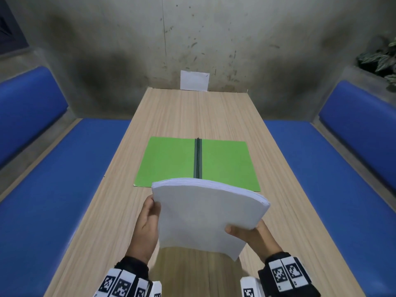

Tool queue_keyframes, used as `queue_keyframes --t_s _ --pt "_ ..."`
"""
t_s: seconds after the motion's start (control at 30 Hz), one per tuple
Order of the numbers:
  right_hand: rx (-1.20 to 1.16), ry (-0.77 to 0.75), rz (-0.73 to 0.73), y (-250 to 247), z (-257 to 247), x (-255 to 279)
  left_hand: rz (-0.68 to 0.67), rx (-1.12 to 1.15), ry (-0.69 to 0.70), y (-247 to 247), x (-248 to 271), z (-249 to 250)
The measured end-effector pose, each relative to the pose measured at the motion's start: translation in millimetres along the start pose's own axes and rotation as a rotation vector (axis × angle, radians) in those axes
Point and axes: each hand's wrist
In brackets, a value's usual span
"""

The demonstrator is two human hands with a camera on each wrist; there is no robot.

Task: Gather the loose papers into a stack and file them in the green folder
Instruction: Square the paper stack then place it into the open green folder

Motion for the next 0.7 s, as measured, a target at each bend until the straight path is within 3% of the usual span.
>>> queue_keyframes --t_s 0.1,0.2,0.33,0.4,0.47,0.53,0.6,0.7 --pt "0.119 0.017 0.034 5 8 -1 0.062 -0.002 -0.035 6 -1 -6" --pt "0.184 0.046 0.104 7 8 -1 0.077 -0.058 0.015 6 -7 3" --pt "0.372 -0.065 0.110 2 -15 1 0.228 -0.586 0.164 -4 -7 25" --pt "0.549 -0.190 0.043 2 -33 4 0.136 -0.784 0.389 -3 -2 46" --pt "0.743 -0.314 -0.050 6 -49 8 -0.068 -0.933 0.535 0 -1 62" --pt "0.912 -0.388 -0.095 13 -60 12 -0.267 -0.913 0.464 2 1 73" --pt "0.932 -0.406 -0.062 15 -64 14 -0.376 -0.713 0.318 1 -1 74" --pt "0.772 -0.359 0.133 1 -62 13 -0.287 -0.483 0.107 -6 -4 61"
Point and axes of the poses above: each hand's wrist, its own x-axis away from the middle knuckle, its own y-axis out of the palm, z = x × y, and after that the axes turned 4 degrees about -z, right-handed
